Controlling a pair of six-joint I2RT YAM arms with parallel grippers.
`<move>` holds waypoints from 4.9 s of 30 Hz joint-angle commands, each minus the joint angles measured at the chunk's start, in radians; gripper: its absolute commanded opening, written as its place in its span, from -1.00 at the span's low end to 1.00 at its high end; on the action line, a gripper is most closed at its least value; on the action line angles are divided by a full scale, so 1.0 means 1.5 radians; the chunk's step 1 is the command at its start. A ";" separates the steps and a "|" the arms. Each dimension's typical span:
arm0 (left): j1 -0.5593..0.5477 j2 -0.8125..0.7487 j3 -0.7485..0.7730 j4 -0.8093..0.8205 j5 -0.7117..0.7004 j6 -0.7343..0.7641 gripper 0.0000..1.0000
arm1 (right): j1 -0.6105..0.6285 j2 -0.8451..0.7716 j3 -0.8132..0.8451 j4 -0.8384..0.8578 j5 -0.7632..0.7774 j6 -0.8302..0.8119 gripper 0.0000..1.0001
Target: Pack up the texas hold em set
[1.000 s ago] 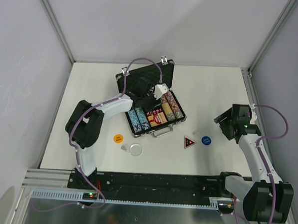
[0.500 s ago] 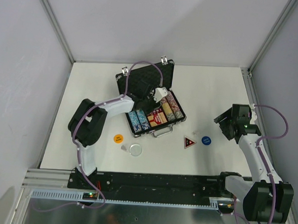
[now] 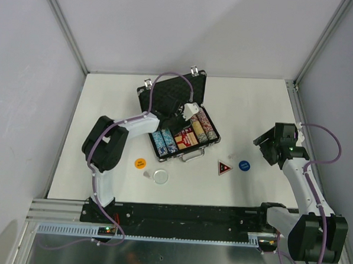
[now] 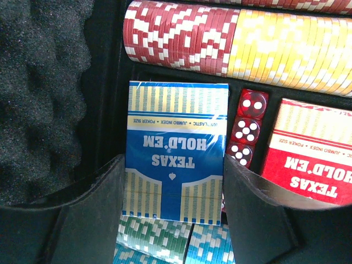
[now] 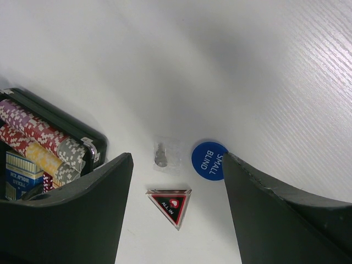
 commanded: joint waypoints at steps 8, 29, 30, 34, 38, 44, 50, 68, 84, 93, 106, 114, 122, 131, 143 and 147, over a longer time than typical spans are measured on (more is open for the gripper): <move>0.004 0.017 0.014 0.059 -0.001 0.032 -0.10 | 0.004 -0.019 0.000 -0.012 0.000 -0.004 0.44; 0.003 -0.022 -0.002 0.070 -0.030 0.046 0.57 | 0.008 -0.025 0.000 -0.024 0.001 -0.007 0.44; 0.003 -0.024 -0.002 0.070 -0.029 0.045 0.58 | 0.008 -0.025 0.000 -0.025 0.002 -0.007 0.44; 0.004 -0.037 -0.004 0.069 -0.021 0.035 0.55 | 0.007 -0.027 0.000 -0.026 0.005 -0.007 0.44; 0.003 -0.061 -0.009 0.070 -0.004 0.014 0.40 | 0.008 -0.029 0.000 -0.027 0.007 -0.006 0.44; 0.003 -0.116 -0.028 0.069 0.025 -0.032 0.35 | 0.031 -0.035 0.000 -0.018 0.016 -0.013 0.44; 0.003 -0.162 -0.055 0.069 0.043 -0.095 0.07 | 0.056 -0.041 0.000 -0.009 0.036 -0.024 0.44; 0.001 -0.531 -0.253 0.070 0.014 -0.349 0.58 | 0.235 -0.026 0.001 -0.046 0.070 -0.069 0.50; 0.003 -0.701 -0.346 0.007 -0.035 -0.504 0.95 | 0.477 0.167 0.046 -0.094 0.186 -0.012 0.97; 0.003 -0.736 -0.365 0.007 -0.068 -0.519 0.94 | 0.477 0.231 0.045 -0.038 0.183 -0.020 0.99; 0.003 -0.741 -0.368 0.009 -0.110 -0.507 0.94 | 0.425 0.328 0.060 0.003 0.100 -0.167 0.86; 0.003 -0.746 -0.371 0.009 -0.117 -0.499 0.96 | 0.383 0.354 0.072 0.011 0.061 -0.206 0.74; 0.003 -0.747 -0.372 0.008 -0.118 -0.496 0.96 | 0.384 0.379 0.072 0.003 0.019 -0.210 0.58; 0.003 -0.753 -0.375 0.009 -0.117 -0.496 0.97 | 0.407 0.387 0.066 -0.003 0.029 -0.182 0.64; 0.003 -0.755 -0.376 0.009 -0.115 -0.497 0.97 | 0.405 0.363 0.040 -0.005 0.041 -0.147 0.71; 0.003 -0.753 -0.375 0.009 -0.113 -0.497 0.97 | 0.396 0.353 0.028 -0.005 0.040 -0.136 0.71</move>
